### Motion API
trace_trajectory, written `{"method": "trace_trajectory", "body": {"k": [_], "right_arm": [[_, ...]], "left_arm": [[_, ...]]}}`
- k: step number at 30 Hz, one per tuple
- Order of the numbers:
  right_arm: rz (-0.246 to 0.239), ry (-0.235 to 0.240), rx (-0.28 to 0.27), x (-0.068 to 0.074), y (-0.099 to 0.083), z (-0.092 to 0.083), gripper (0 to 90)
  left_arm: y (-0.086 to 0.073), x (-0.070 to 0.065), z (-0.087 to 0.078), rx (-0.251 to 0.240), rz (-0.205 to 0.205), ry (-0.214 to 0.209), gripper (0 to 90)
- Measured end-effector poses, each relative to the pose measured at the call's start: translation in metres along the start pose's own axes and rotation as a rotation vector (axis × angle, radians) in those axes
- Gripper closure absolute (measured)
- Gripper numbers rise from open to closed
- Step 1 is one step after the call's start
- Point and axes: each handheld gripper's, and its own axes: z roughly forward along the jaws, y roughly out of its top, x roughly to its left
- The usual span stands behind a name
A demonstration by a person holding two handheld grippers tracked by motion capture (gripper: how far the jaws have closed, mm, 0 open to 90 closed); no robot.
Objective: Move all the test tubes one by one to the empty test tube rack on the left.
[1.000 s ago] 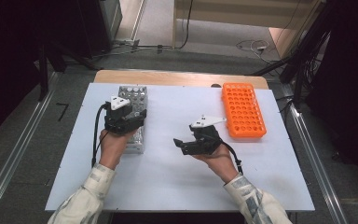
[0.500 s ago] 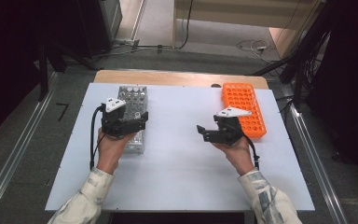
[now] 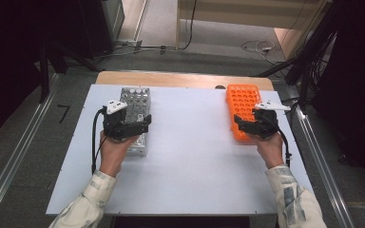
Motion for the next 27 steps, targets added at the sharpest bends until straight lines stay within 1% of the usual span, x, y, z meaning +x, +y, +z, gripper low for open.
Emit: {"method": "trace_trajectory", "body": {"k": [1, 2, 6, 12, 15, 17, 20, 25, 27], "right_arm": [[-0.005, -0.012, -0.002, -0.004, 0.001, 0.0, 20.2], [0.001, -0.024, -0.002, -0.007, 0.001, 0.001, 20.2], [0.035, -0.062, -0.001, -0.021, 0.001, 0.006, 21.0], [0.081, -0.097, 0.002, -0.036, -0.001, 0.014, 22.2], [0.089, -0.111, -0.003, -0.044, -0.002, 0.02, 26.5], [0.1, -0.119, 0.007, -0.049, -0.003, 0.025, 29.3], [0.117, -0.127, 0.019, -0.056, -0.003, 0.032, 35.2], [0.112, -0.144, 0.037, -0.058, 0.0, 0.043, 44.8], [0.122, -0.161, 0.052, -0.058, 0.001, 0.047, 48.4]], "left_arm": [[0.0, 0.0, -0.001, -0.002, 0.0, -0.003, 6.3], [0.0, 0.0, -0.001, -0.002, -0.001, -0.009, 6.3], [0.0, 0.001, -0.003, -0.005, -0.002, -0.018, 6.0], [0.0, 0.001, -0.004, -0.003, -0.004, -0.027, 5.2], [0.0, 0.0, -0.004, -0.003, 0.0, -0.036, 5.2], [0.0, -0.001, -0.003, 0.002, 0.003, -0.034, 5.2], [0.0, -0.001, -0.003, 0.0, 0.002, -0.042, 5.2], [-0.001, -0.001, -0.003, 0.007, 0.012, -0.037, 5.2], [-0.001, -0.001, -0.002, 0.012, 0.007, -0.036, 5.2]]}}
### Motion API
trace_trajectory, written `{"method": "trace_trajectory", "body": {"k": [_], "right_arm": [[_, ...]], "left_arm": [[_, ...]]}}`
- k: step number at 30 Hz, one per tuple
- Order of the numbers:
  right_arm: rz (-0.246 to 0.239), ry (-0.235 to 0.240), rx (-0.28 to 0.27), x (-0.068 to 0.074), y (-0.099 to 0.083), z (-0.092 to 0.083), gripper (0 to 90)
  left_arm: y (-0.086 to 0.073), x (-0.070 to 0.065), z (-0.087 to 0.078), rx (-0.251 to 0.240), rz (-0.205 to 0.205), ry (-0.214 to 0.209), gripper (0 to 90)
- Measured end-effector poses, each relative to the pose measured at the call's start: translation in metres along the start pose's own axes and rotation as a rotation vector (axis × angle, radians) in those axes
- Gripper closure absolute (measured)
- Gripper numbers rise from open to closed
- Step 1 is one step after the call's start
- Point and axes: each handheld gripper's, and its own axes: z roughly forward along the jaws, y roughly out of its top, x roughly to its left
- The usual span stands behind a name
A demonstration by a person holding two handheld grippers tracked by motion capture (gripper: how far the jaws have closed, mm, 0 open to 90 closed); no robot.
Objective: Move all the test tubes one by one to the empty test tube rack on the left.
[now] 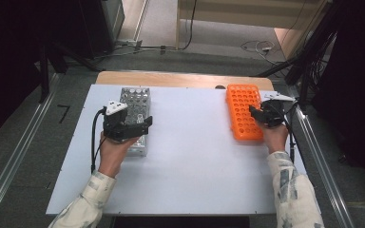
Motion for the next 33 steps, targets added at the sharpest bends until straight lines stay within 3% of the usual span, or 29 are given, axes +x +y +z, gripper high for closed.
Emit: {"method": "trace_trajectory", "body": {"k": [9, 16, 20, 33], "right_arm": [[0.032, -0.025, 0.045, -0.005, -0.002, 0.013, 58.7], [0.002, -0.039, 0.06, -0.002, 0.002, 0.016, 64.1], [0.001, -0.049, 0.066, -0.001, 0.003, 0.017, 72.4], [0.001, -0.037, 0.004, -0.003, 0.013, -0.002, 73.0]], "left_arm": [[-0.001, 0.0, 0.001, 0.002, -0.002, 0.002, 5.2], [-0.002, 0.0, 0.002, 0.008, -0.002, 0.003, 5.3], [-0.002, 0.0, 0.002, 0.009, 0.001, 0.002, 5.3], [-0.002, -0.001, 0.001, 0.007, 0.001, -0.001, 5.5]]}}
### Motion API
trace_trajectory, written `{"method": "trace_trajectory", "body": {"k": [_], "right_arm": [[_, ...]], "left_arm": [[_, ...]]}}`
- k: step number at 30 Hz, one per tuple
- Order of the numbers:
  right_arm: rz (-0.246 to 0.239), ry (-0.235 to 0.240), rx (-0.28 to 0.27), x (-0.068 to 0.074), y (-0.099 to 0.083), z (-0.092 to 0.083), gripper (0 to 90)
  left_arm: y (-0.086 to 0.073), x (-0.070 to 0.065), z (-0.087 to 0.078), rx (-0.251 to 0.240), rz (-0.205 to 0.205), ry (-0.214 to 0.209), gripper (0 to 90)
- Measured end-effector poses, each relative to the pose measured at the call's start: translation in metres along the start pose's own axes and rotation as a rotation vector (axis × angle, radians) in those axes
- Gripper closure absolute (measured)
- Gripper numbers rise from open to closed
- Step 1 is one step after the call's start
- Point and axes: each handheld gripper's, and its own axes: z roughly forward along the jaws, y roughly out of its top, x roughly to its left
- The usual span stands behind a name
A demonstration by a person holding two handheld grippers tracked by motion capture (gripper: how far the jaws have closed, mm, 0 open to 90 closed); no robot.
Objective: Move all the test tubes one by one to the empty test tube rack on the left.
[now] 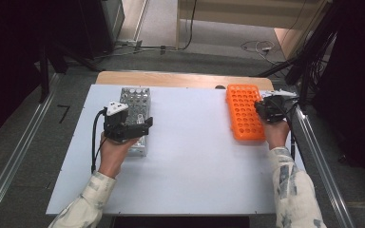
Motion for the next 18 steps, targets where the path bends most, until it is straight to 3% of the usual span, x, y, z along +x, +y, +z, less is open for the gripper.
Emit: {"method": "trace_trajectory", "body": {"k": [11, 18], "right_arm": [[-0.019, 0.043, -0.018, 0.005, 0.004, -0.024, 73.0], [-0.046, 0.117, -0.036, 0.021, 0.003, -0.038, 73.0]], "left_arm": [[0.0, -0.004, -0.002, -0.005, 0.001, -0.009, 5.6], [0.0, -0.007, -0.002, -0.006, 0.009, -0.014, 5.7]]}}
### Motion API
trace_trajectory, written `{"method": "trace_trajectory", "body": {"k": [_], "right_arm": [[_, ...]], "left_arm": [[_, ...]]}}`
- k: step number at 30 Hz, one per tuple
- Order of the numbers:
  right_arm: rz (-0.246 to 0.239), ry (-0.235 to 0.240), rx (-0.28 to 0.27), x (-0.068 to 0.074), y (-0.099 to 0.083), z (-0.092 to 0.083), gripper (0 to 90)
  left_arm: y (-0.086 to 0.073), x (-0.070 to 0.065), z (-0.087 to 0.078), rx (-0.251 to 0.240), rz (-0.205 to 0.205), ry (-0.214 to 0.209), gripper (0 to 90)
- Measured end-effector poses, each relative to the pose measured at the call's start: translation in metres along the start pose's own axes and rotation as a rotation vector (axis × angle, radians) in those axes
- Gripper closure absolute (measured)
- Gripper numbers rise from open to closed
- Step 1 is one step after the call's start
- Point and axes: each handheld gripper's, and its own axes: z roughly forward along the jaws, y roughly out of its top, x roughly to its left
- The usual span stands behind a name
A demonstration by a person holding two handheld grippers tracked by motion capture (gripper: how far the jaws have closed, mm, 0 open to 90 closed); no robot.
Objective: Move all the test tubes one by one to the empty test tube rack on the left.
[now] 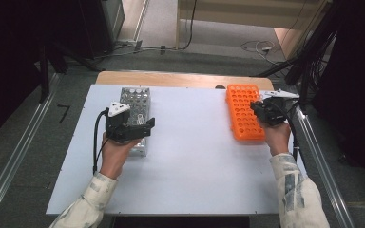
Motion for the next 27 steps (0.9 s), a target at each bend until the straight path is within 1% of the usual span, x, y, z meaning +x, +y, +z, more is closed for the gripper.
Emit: {"method": "trace_trajectory", "body": {"k": [7, 10, 11, 16, 22, 27], "right_arm": [[-0.046, 0.108, -0.008, 0.028, 0.0, -0.01, 73.0], [-0.066, 0.151, -0.007, 0.041, -0.002, -0.012, 73.0], [-0.08, 0.163, -0.004, 0.046, -0.002, -0.013, 73.0], [-0.127, 0.237, 0.01, 0.072, -0.007, -0.017, 73.1], [-0.184, 0.339, 0.025, 0.104, -0.013, -0.021, 73.0], [-0.229, 0.414, 0.047, 0.13, -0.019, -0.021, 73.0]], "left_arm": [[0.0, -0.004, 0.0, 0.003, 0.006, 0.0, 5.7], [0.0, -0.006, 0.0, 0.0, 0.006, -0.007, 5.7], [0.0, -0.007, -0.001, -0.001, 0.007, -0.009, 5.7], [0.0, -0.012, -0.002, -0.003, 0.018, -0.028, 5.7], [0.0, -0.022, -0.003, -0.008, 0.033, -0.053, 5.9], [-0.001, -0.032, -0.004, -0.007, 0.05, -0.085, 6.0]]}}
